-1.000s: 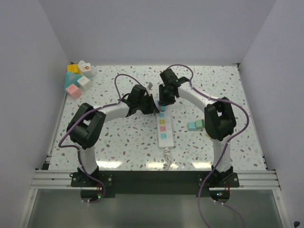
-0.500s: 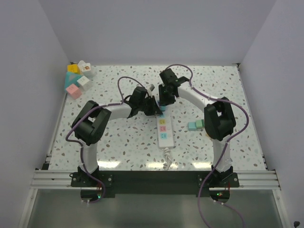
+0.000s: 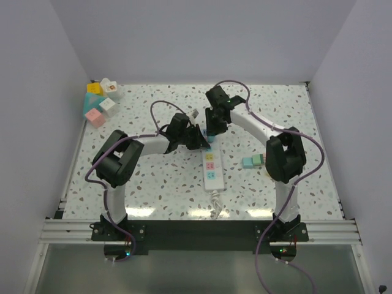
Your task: Pull the plug off the socket
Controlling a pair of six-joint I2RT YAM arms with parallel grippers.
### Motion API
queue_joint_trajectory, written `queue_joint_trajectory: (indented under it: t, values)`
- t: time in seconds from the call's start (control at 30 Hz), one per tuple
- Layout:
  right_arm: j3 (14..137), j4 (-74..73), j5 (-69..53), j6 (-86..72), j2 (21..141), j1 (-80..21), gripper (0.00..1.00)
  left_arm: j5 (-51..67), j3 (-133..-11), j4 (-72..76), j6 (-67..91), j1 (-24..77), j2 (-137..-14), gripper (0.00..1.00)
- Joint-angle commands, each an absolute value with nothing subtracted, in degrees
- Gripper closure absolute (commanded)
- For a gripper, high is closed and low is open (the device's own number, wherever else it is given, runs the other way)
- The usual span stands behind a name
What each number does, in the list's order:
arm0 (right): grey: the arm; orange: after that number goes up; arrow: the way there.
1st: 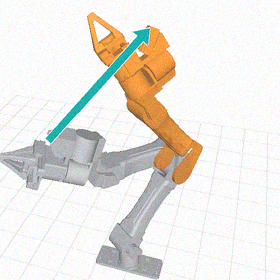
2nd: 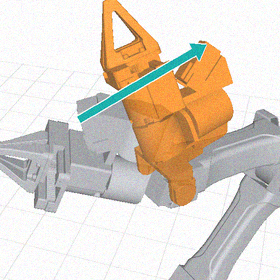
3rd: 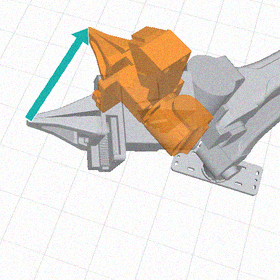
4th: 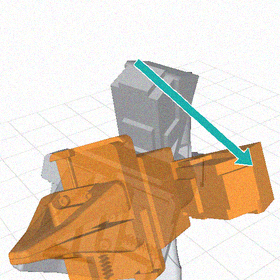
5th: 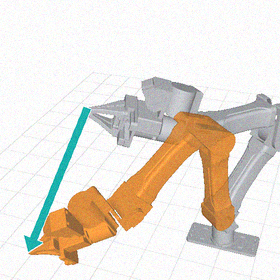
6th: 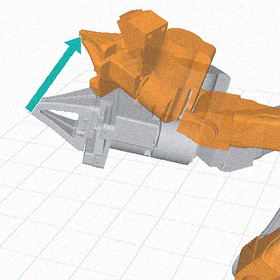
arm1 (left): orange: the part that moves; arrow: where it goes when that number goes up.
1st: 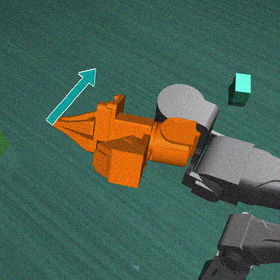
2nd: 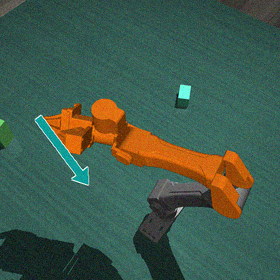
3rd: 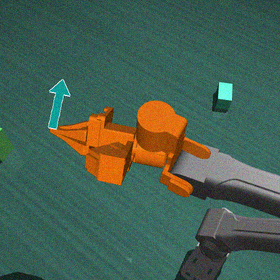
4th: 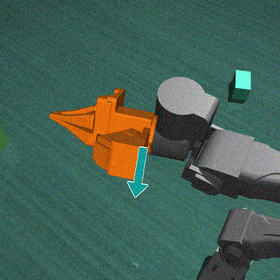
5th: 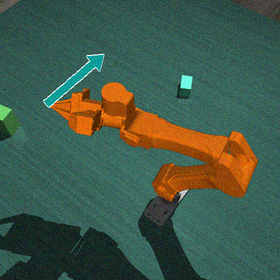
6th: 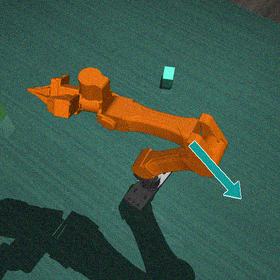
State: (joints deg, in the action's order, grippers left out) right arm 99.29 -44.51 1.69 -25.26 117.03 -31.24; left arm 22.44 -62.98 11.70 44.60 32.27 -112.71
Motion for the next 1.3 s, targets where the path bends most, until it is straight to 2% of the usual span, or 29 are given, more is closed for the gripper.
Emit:
queue_joint_trajectory:
  t: [0.0,0.2,0.3,0.4,0.53,0.8,1.03,1.07,1.1,1.2,1.27]
  values:
    - [101.5,-45.3,3.2,-27.0,102.5,-32.0,1.0,15.4,-59.7,2.6,43.2,32.3,-115.8,1.0]
    - [101.3,-51.7,12.8,-29.4,98.9,-31.3,1.0,16.3,-60.0,2.6,43.0,32.3,-117.1,1.0]
    - [95.7,-55.6,19.8,-32.0,97.6,-28.1,1.0,17.1,-60.4,3.3,43.0,32.3,-115.9,1.0]
    - [83.6,-56.4,23.4,-32.8,94.2,-23.6,1.0,17.5,-61.5,2.7,42.0,32.3,-113.3,1.0]
    - [74.4,-54.1,22.8,-30.9,88.7,-20.4,1.0,16.1,-63.5,0.2,41.2,32.3,-107.8,1.0]
    - [66.7,-56.1,16.4,-31.1,81.5,-20.5,1.0,16.1,-66.5,-3.5,41.1,32.3,-102.1,1.0]
    - [58.6,-54.9,18.4,-31.6,80.1,-20.5,1.0,15.6,-64.3,-3.9,40.6,32.3,-99.9,1.0]
    - [58.4,-54.6,18.4,-31.6,80.2,-20.4,0.83,15.6,-64.0,-3.9,40.4,32.3,-99.8,1.0]
    - [58.3,-54.0,18.4,-31.4,80.5,-20.4,0.74,15.0,-63.6,-4.0,40.3,32.3,-99.5,1.0]
    - [58.8,-54.9,19.0,-31.4,81.6,-20.5,0.48,13.6,-62.6,-4.8,40.0,32.1,-98.1,1.0]
    - [59.9,-55.9,19.1,-31.2,81.0,-20.4,0.35,12.6,-62.4,-6.1,39.7,32.0,-96.7,1.0]
